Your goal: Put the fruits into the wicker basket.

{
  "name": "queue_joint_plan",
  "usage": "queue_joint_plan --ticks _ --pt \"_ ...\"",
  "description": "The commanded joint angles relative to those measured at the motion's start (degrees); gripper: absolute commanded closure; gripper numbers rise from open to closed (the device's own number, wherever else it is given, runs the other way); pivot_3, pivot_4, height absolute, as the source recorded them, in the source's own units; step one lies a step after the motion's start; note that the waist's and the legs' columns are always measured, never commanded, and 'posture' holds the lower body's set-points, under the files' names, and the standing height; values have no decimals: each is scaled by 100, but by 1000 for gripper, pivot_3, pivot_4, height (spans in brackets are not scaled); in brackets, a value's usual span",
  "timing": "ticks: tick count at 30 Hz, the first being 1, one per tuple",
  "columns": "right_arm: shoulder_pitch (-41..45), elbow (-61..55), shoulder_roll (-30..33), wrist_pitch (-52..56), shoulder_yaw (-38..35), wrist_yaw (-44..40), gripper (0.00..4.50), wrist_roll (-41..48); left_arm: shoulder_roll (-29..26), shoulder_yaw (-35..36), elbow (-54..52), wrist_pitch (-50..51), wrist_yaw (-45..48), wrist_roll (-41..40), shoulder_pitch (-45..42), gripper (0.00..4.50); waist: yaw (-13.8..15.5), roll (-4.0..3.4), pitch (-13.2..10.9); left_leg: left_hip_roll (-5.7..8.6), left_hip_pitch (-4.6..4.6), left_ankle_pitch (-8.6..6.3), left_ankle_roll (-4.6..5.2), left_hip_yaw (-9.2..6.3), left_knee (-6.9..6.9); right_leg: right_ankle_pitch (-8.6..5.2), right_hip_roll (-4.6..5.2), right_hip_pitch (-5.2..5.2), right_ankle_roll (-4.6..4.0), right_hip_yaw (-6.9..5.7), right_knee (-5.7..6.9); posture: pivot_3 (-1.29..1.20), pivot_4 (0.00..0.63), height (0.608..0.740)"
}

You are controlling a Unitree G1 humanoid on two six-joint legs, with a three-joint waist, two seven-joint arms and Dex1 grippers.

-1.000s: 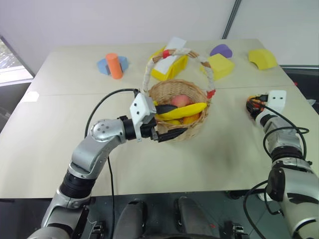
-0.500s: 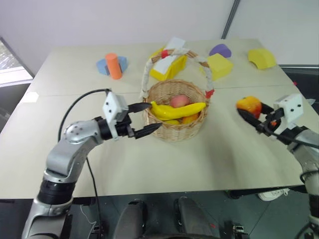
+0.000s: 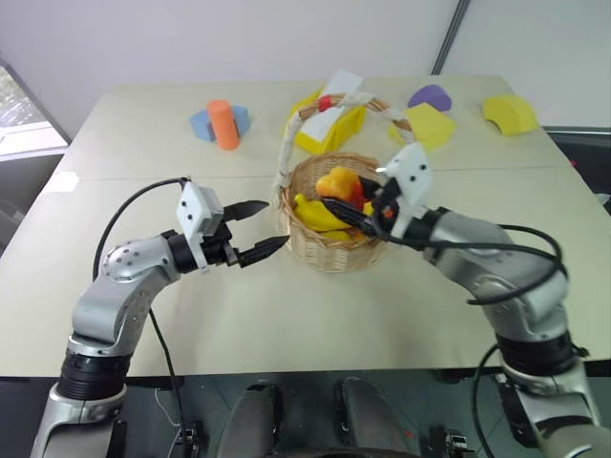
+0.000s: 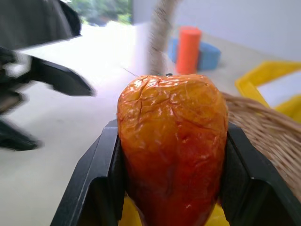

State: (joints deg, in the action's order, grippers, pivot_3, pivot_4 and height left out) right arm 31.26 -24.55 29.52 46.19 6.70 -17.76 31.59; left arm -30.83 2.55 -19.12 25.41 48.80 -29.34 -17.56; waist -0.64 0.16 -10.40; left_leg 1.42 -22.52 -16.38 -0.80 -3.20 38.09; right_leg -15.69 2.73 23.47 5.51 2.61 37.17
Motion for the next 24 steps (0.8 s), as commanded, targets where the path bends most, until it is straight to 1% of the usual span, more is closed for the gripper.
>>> queue_joint_plan --ticks 1,2,3,5,7,10,12,14,16,22,24 --pt "107 -90 -30 -213 21 -21 581 -360 75 -2 -319 -70 -135 -64 38 597 -5 0 0 0 0 0 0 0 -1 0 0 0 0 0 0 0 150 740" --pt "27 -284 49 -267 -61 -120 95 -346 89 -19 -344 -61 -150 -70 63 597 -7 0 0 0 0 0 0 0 -1 0 0 0 0 0 0 0 150 740" --pt "-88 -505 161 -367 -165 -312 27 -287 96 -28 -353 -58 -154 -71 81 597 -9 0 0 0 0 0 0 0 -1 0 -1 0 0 0 0 0 150 740" --pt "-574 -1130 530 -350 -714 -961 27 352 97 -36 -348 -49 -143 -76 98 597 16 0 0 -1 0 -1 1 0 -3 0 -2 0 0 0 0 0 150 740" --pt "-897 -1399 742 -119 -1187 -1249 27 942 88 -40 -344 -45 -134 -94 104 597 16 1 -1 0 -2 -4 6 -10 -6 0 -2 -5 0 -7 -4 0 150 740" --pt "-1474 -1464 1005 -53 -1968 -1390 27 1301 105 -73 -288 -58 -99 -116 80 597 -4 2 -1 -1 4 -4 7 -7 -4 0 0 -14 1 -7 -9 0 150 740" --pt "-1742 -1303 1034 -113 -2278 -1273 27 1219 133 -121 -235 -61 -66 -119 44 597 -7 3 0 -1 9 -4 7 -6 -4 0 -1 -19 1 -7 -8 0 150 740" --pt "-1799 -920 947 -349 -2318 -1070 27 865 183 -204 -180 -52 -19 -123 -15 597 -38 1 0 -4 16 -4 7 -1 -4 0 -7 -22 1 -4 -6 0 150 740" --pt "-1616 -501 698 -558 -2220 -797 27 597 262 -278 -147 -53 8 -125 -96 597 -49 1 0 -7 22 -3 6 6 -3 0 -12 -22 1 -2 0 0 150 740" --pt "-1043 633 -83 -1356 -1733 -500 27 -127 376 -403 -108 -65 22 -87 -224 597 -43 1 0 -9 20 -2 3 8 -3 0 -19 -13 1 -1 6 0 150 740" --pt "-1031 783 -284 -1528 -1744 -576 567 -104 382 -397 -184 -46 0 -97 -178 597 -24 1 0 -9 14 -1 3 7 -4 0 -18 -8 1 -2 6 0 150 740"
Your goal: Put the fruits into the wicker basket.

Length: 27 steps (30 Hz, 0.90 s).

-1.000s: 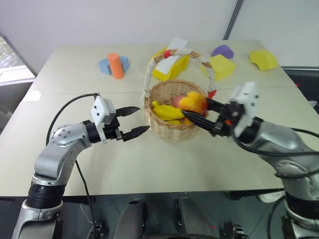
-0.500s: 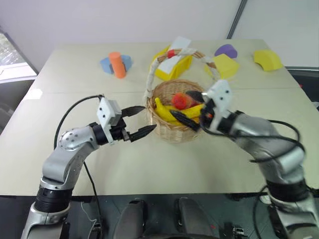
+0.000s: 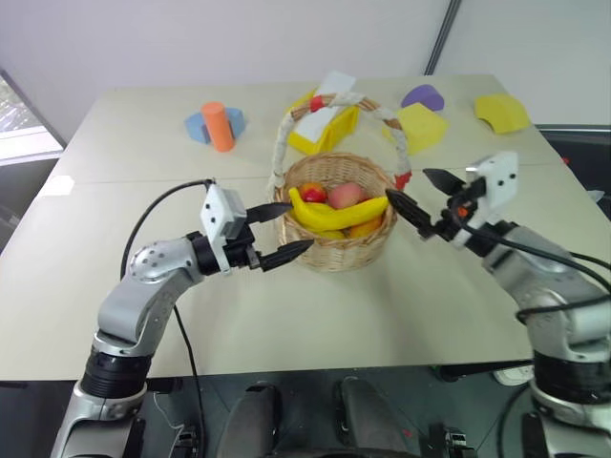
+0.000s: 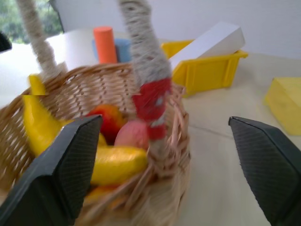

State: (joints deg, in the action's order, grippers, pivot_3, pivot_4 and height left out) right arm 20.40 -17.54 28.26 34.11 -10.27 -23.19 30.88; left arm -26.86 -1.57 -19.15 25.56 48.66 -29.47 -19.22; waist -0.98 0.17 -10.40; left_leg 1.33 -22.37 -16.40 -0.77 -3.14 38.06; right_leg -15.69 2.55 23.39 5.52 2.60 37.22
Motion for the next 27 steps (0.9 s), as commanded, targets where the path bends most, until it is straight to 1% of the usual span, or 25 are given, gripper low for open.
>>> queue_joint_plan --ticks 1,7,8,11,14,16,20,22,25,27 --pt "40 90 -246 -374 -77 -59 932 22 -23 31 -234 -46 0 -96 27 597 23 0 0 0 -2 0 0 0 0 0 2 1 0 1 0 0 150 740" --pt "-96 -124 -325 -385 -159 -168 4032 164 -26 58 -344 -43 -59 -100 160 597 25 -1 0 6 -6 0 0 -2 0 0 11 1 0 4 -3 0 150 740" --pt "-114 -163 -328 -438 -192 -121 4465 128 -8 54 -354 -35 -79 -105 166 597 23 -1 0 5 -6 0 0 -3 0 0 10 1 0 3 -3 0 150 740" --pt "-136 -222 -260 -608 -429 90 4486 -23 19 35 -376 -32 -108 -100 187 597 15 -2 -1 5 -6 0 0 -3 0 0 9 2 0 4 -3 0 150 740" --pt "-96 -67 -102 -737 -868 393 4486 -199 16 36 -370 -40 -111 -102 199 597 22 -3 -1 5 -6 0 0 -2 0 0 9 3 0 4 -1 0 150 740" --pt "-33 240 140 -909 -1259 643 4486 -461 20 28 -348 -45 -104 -102 181 597 36 -3 -1 6 -6 0 0 -1 0 0 10 2 0 4 -2 0 150 740" --pt "17 922 603 -1245 -1685 806 4486 -847 58 -13 -279 -60 -85 -95 99 597 37 -3 -1 15 -6 0 1 -1 0 0 10 0 0 3 -5 0 150 740" --pt "126 1483 856 -1473 -1804 909 4486 -1126 93 -51 -221 -81 -78 -65 46 597 17 -3 -1 13 -6 -1 1 0 -1 0 10 0 0 4 -4 0 150 740" --pt "342 2343 1123 -1812 -1857 1153 4486 -1506 153 -96 -164 -102 -74 -22 -15 597 -13 -4 -1 8 0 0 1 14 -1 0 4 1 0 7 0 0 150 740" --pt "479 2844 1184 -1970 -1874 1203 4486 -1576 181 -118 -157 -113 -85 -11 -40 597 -22 -6 0 5 3 0 2 17 -1 0 1 1 0 10 3 0 150 740"
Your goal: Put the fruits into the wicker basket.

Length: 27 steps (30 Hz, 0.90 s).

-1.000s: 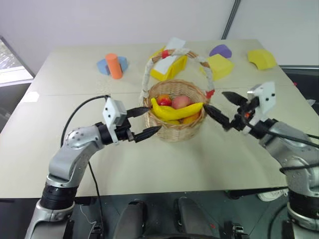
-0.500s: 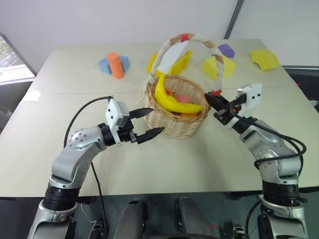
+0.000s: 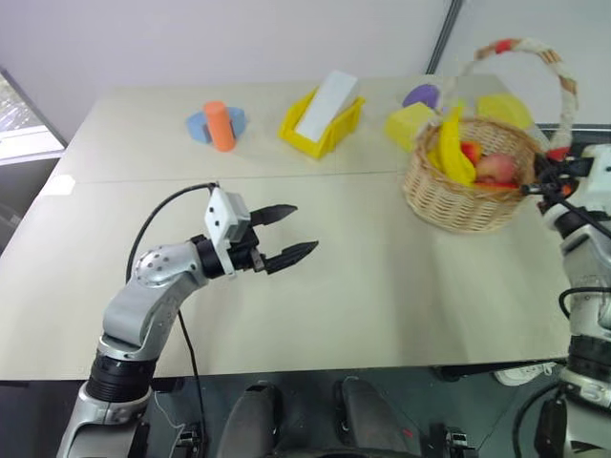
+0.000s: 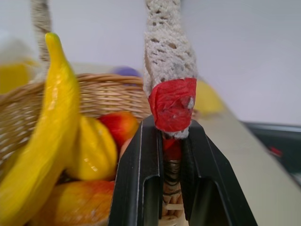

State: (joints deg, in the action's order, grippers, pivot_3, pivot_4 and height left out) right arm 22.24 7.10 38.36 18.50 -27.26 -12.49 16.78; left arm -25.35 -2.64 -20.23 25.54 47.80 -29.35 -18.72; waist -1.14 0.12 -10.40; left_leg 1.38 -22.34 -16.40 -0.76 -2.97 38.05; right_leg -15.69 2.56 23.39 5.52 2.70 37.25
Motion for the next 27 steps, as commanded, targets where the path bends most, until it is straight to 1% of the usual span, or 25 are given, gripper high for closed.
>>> queue_joint_plan --ticks 1,3,4,5,8,12,14,17,20,21,24,26,27 --pt "327 547 193 -483 -155 109 4486 -197 40 -16 -47 -117 -4 -18 -97 597 -9 -3 1 -2 2 0 0 5 0 0 -2 0 0 4 1 0 150 740" --pt "324 691 190 -583 -106 -2 3473 -187 53 -7 -48 -125 -21 -6 -100 597 0 -3 1 -3 3 0 0 6 0 0 -4 0 0 6 2 0 150 740" --pt "315 681 178 -608 -95 -12 3092 -187 51 6 -41 -134 -32 1 -98 597 4 -3 1 -4 3 0 0 6 0 0 -5 0 0 6 2 0 150 740" --pt "310 664 168 -618 -98 -11 2557 -185 46 22 -32 -137 -44 4 -92 597 6 -3 1 -3 2 0 0 7 0 0 -6 0 0 6 2 0 150 740" --pt "143 402 202 -545 -209 106 1074 -240 25 89 -26 -172 -137 58 -12 597 19 -3 1 -2 2 0 0 6 0 0 -4 0 0 7 2 0 150 740" --pt "-336 -277 273 -246 -543 208 1074 -170 -8 310 103 -162 -457 200 171 597 44 -4 2 -3 -1 -1 1 1 0 0 -1 0 0 10 0 0 150 740" --pt "-729 -695 263 -110 -790 48 1074 8 -72 489 201 -196 -613 295 342 597 45 -4 2 -2 -2 -1 2 1 0 0 -1 0 1 10 -1 0 150 740" --pt "-1380 -1256 163 4 -1161 -670 1074 675 -220 841 388 -303 -789 405 651 597 45 -4 2 -3 -2 -2 3 -3 -1 0 0 -2 0 10 -3 0 150 740" --pt "-1854 -1644 138 73 -1142 -1331 1074 1134 -303 1056 539 -396 -853 426 817 597 8 -4 2 -6 4 -2 3 -1 -1 0 -1 -6 1 10 -3 0 150 740" --pt "-2015 -1796 121 83 -1094 -1557 1074 1273 -322 1148 620 -430 -888 436 876 597 5 -4 2 -7 7 -2 4 0 0 0 -1 -10 1 10 -3 0 150 740" --pt "-2570 -2575 160 102 -505 -2439 1074 1579 -370 1456 895 -602 -1064 538 1085 597 0 -7 4 -11 22 -2 3 0 -1 -1 -3 -22 1 10 -2 0 150 740" --pt "-2634 -2953 150 208 194 -2701 1074 1560 -385 1612 1084 -716 -1131 599 1265 597 -27 -7 4 -18 24 -2 4 0 -2 -1 -8 -21 1 10 -2 0 150 740" --pt "-2622 -3026 139 218 398 -2750 1074 1512 -389 1644 1137 -760 -1149 620 1321 597 -29 -7 4 -19 26 -2 3 1 -2 -1 -8 -22 1 11 -2 0 150 740"
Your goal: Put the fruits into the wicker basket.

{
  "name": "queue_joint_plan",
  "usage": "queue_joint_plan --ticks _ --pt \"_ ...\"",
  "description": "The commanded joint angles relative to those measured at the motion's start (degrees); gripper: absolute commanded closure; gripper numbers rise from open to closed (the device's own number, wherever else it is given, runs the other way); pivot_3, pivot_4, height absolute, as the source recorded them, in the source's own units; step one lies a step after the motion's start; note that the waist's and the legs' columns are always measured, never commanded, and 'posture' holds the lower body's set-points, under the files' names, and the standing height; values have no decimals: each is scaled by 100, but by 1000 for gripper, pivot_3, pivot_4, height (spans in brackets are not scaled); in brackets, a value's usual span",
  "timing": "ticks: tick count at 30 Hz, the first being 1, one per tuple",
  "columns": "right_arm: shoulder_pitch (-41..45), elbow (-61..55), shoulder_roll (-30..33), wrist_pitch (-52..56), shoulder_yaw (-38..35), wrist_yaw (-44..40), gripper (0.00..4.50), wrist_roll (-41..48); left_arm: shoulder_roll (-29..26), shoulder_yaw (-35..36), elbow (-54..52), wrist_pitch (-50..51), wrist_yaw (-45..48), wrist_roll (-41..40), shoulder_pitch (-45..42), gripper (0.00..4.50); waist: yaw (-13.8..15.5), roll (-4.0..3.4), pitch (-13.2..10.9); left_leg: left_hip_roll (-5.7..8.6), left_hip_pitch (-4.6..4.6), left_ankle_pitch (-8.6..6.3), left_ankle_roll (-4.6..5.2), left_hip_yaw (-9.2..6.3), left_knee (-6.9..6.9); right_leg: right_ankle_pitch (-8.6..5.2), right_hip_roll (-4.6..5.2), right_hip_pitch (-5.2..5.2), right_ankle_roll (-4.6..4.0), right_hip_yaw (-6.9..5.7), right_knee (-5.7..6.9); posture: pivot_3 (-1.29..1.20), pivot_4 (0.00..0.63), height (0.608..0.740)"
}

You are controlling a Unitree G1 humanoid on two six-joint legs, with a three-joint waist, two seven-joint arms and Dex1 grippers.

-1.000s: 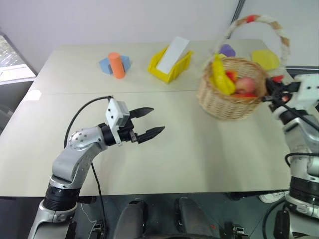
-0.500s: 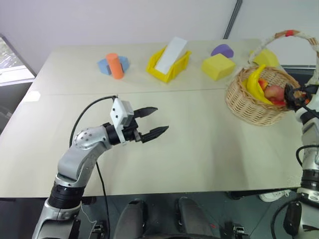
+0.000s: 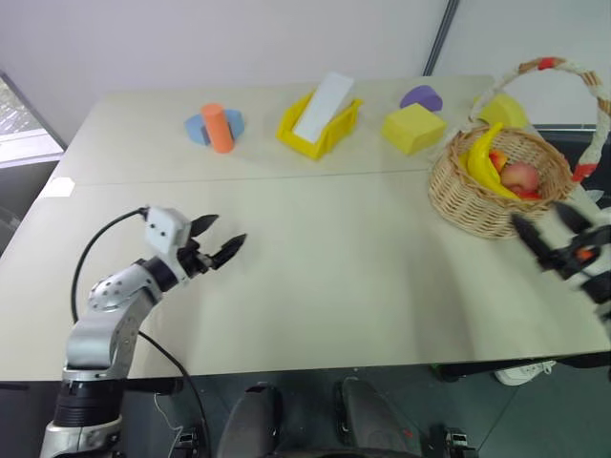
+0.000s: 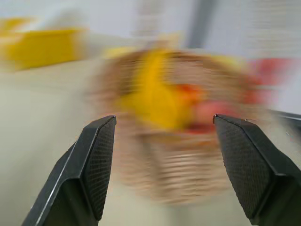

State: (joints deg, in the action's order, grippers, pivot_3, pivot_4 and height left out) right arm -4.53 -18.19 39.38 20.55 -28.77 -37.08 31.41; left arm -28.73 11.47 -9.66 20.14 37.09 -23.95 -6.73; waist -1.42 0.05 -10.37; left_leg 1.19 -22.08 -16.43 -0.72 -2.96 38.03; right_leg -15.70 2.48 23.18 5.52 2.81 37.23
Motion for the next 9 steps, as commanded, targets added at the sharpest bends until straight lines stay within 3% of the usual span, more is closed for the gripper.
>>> queue_joint_plan --ticks 1,9 --pt "190 -418 -34 -33 832 -242 1074 -128 -40 263 91 -255 -102 94 213 597 16 1 0 0 -1 0 0 0 0 0 1 0 0 0 0 0 150 740" --pt "671 339 -233 -369 1393 -353 1074 -510 1 304 -192 -197 -286 31 574 597 150 7 1 18 -24 -1 -2 -17 3 0 26 7 0 -15 -14 0 150 740"
